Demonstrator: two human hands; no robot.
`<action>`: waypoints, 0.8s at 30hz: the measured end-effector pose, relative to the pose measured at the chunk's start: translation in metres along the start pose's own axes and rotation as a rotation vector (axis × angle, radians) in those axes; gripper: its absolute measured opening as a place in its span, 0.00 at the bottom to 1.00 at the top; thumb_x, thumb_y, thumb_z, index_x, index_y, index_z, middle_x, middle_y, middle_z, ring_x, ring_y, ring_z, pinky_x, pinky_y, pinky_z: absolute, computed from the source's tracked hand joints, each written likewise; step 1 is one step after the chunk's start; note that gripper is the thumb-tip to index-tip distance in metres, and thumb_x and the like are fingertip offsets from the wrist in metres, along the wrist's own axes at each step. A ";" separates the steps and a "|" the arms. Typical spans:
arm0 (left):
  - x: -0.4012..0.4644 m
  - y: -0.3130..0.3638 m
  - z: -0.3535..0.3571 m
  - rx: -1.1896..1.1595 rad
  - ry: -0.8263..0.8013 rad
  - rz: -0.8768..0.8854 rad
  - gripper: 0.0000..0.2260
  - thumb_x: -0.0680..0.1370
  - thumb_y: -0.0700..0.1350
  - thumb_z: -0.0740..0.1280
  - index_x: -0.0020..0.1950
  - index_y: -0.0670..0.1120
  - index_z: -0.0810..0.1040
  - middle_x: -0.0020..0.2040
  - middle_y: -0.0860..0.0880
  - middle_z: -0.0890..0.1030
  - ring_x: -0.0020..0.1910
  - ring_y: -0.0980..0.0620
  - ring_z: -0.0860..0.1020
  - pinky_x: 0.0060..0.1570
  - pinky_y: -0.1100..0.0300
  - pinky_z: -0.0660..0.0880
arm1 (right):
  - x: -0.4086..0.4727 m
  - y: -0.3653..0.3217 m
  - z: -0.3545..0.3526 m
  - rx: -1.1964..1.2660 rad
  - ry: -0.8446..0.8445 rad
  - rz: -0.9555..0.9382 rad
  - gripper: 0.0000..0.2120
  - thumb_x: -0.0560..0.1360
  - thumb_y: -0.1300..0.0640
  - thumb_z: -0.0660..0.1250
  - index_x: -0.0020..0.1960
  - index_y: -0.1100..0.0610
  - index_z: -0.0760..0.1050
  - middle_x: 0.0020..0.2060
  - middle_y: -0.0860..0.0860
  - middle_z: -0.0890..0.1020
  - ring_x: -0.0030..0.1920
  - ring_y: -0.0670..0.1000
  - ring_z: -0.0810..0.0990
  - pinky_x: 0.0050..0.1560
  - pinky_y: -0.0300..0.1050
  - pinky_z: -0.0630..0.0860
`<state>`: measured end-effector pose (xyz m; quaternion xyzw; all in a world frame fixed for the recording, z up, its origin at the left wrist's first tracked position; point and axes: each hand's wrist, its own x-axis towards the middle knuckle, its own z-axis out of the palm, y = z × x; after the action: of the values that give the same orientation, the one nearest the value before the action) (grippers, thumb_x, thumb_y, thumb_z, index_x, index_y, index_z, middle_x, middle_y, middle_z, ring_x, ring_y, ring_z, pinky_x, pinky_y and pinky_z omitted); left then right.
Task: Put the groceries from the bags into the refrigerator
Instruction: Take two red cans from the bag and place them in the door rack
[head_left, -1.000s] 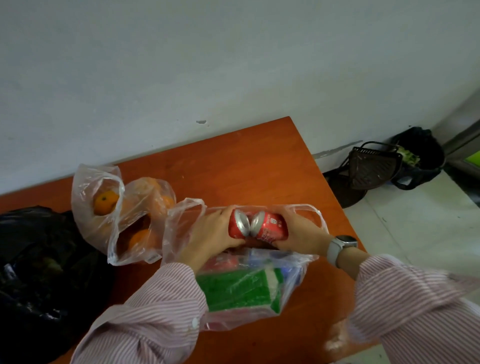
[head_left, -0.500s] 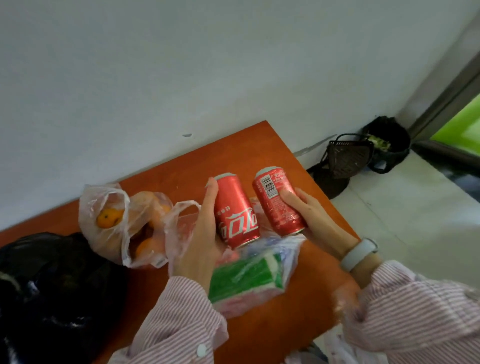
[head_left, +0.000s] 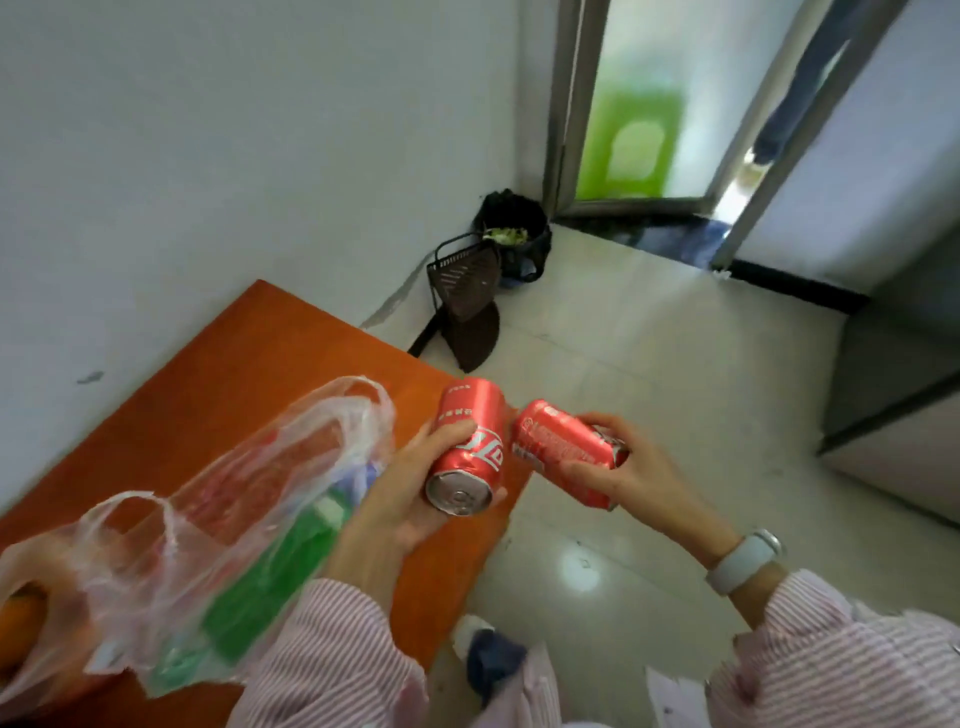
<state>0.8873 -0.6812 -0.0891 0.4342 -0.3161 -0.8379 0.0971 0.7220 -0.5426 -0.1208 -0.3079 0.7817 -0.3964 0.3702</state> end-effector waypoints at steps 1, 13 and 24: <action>0.005 -0.009 0.018 0.083 -0.028 0.003 0.26 0.66 0.42 0.70 0.63 0.49 0.69 0.54 0.40 0.78 0.44 0.43 0.80 0.40 0.50 0.79 | -0.011 0.013 -0.016 -0.052 0.060 -0.024 0.27 0.64 0.50 0.76 0.60 0.48 0.70 0.53 0.54 0.75 0.47 0.48 0.76 0.39 0.25 0.71; 0.033 -0.235 0.343 1.365 -0.417 0.592 0.28 0.64 0.44 0.76 0.62 0.52 0.74 0.53 0.50 0.67 0.47 0.49 0.77 0.46 0.56 0.77 | -0.246 0.208 -0.264 -0.016 0.779 0.229 0.31 0.62 0.55 0.77 0.60 0.49 0.65 0.53 0.48 0.71 0.52 0.49 0.73 0.52 0.38 0.71; -0.008 -0.353 0.612 1.270 -1.155 0.937 0.26 0.64 0.44 0.76 0.56 0.54 0.68 0.54 0.53 0.71 0.49 0.59 0.72 0.47 0.76 0.68 | -0.389 0.278 -0.441 -0.066 1.254 0.332 0.30 0.65 0.56 0.75 0.65 0.50 0.68 0.54 0.48 0.71 0.54 0.47 0.72 0.58 0.40 0.69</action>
<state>0.4482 -0.1294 -0.0419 -0.2410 -0.8480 -0.4720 -0.0015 0.5154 0.0695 -0.0448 0.0959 0.8984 -0.4143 -0.1098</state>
